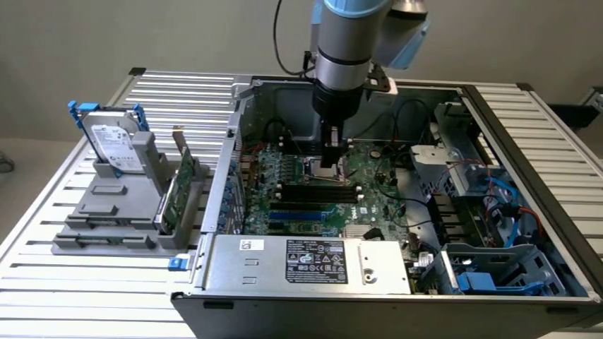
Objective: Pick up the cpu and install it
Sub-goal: 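Place the cpu into insertion slot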
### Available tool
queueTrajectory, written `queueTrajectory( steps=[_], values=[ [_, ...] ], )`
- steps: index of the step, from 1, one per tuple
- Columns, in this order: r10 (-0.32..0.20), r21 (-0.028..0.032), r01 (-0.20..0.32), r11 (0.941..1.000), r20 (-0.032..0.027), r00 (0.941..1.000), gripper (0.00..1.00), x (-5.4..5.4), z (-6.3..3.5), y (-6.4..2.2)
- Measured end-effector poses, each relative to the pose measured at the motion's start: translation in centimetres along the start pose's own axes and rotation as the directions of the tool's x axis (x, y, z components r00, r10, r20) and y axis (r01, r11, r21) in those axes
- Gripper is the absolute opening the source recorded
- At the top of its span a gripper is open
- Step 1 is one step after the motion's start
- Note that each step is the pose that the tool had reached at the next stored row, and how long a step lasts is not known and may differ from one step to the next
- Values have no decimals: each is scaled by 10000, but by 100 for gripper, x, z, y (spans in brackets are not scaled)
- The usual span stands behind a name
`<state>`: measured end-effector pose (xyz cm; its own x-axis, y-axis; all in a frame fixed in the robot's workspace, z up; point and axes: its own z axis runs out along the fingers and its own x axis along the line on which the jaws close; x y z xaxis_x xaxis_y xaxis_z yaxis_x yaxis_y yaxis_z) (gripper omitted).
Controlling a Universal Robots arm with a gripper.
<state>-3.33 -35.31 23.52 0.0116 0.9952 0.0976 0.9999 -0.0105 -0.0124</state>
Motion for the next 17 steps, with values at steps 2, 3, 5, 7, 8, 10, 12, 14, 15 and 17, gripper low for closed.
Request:
queueTrajectory(
  steps=[2,3,5,7,8,10,12,14,15,17],
  values=[
    [2,14,-2,10000,1,10000,62,5,-54,9],
    [3,23,-3,10000,2,10000,62,7,-73,18],
    [5,40,-5,10000,1,10000,62,10,-101,53],
    [6,61,-6,10000,0,10000,62,14,-135,98],
    [7,73,-7,10000,2,10000,62,16,-152,120],
    [10,94,-10,10000,0,10000,60,20,-183,162],
    [12,116,-12,9999,1,10000,53,23,-215,203],
    [13,139,-13,9999,1,10000,41,27,-248,245],
    [15,145,-15,9999,-1,10000,41,29,-265,268],
    [16,159,-16,9999,-3,10000,29,31,-286,324]
  ],
)
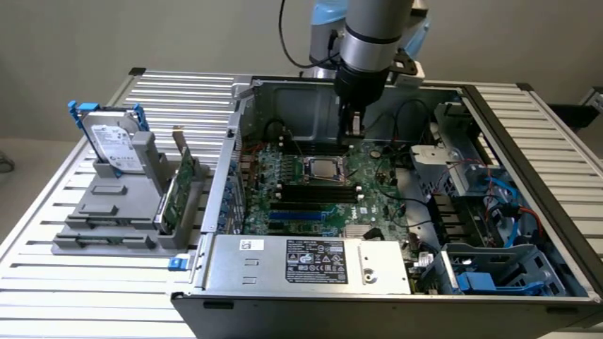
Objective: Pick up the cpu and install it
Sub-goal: 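Place the cpu into insertion slot, then close the cpu cover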
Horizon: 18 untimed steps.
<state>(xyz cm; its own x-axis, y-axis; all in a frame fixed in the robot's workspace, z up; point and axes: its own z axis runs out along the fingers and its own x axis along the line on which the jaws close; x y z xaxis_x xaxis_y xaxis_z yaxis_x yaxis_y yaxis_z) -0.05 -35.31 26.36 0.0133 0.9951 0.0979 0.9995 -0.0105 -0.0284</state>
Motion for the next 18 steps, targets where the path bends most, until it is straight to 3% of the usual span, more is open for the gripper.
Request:
queueTrajectory(
  steps=[4,16,18],
  values=[
    [0,20,0,10000,-2,10000,11,3,-21,152],
    [5,58,-4,10000,-15,10000,11,12,-47,694],
    [5,60,-5,10000,-18,10000,11,10,-21,731]
  ],
)
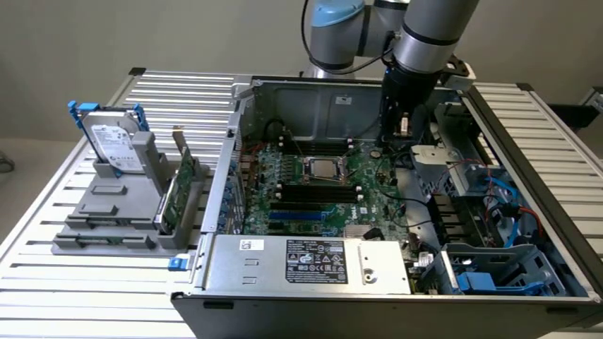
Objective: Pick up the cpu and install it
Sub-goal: 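Close the cpu cover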
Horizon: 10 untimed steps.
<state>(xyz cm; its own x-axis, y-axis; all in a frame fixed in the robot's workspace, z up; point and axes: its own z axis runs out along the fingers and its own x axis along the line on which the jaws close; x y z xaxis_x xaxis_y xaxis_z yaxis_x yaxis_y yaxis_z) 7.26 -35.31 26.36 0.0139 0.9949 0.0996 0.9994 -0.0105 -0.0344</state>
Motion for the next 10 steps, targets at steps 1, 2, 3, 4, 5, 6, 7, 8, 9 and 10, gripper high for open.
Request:
queueTrajectory(
  steps=[1,2,3,4,5,6,7,8,9,10],
  values=[
    [0,-1,0,10000,6,10000,11,-1,17,6],
    [0,-1,0,10000,13,10000,11,0,35,9],
    [1,-1,-1,10000,20,10000,11,1,53,10],
    [1,-1,-1,10000,27,10000,11,4,73,11],
    [1,-1,-1,10000,34,10000,11,7,91,12],
    [1,-2,-1,10000,45,10000,11,9,109,12],
    [1,-1,-1,10000,56,10000,11,12,128,13],
    [2,-2,-2,10000,69,10000,11,17,146,13],
    [3,-2,-3,10000,84,10000,11,22,165,14],
    [3,-3,-3,10000,106,9999,11,27,183,13]
  ],
)
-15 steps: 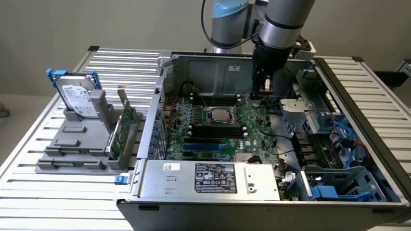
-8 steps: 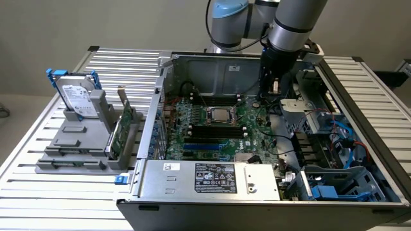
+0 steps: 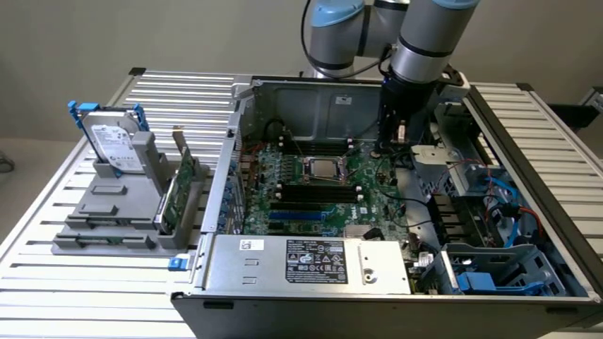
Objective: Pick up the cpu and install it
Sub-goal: 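Close the cpu cover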
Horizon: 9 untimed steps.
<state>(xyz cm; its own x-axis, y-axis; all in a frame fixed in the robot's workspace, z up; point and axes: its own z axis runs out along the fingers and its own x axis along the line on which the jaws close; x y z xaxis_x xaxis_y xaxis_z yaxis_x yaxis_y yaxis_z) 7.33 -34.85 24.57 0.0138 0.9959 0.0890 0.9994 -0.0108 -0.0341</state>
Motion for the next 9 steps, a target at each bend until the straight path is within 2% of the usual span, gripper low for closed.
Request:
queueTrajectory(
  steps=[3,5,9],
  values=[
    [2,-1,-2,10000,56,10000,11,18,37,-14],
    [3,6,-3,10000,60,10000,11,21,41,-31],
    [10,90,-10,10000,63,10000,11,23,43,-84]
  ],
)
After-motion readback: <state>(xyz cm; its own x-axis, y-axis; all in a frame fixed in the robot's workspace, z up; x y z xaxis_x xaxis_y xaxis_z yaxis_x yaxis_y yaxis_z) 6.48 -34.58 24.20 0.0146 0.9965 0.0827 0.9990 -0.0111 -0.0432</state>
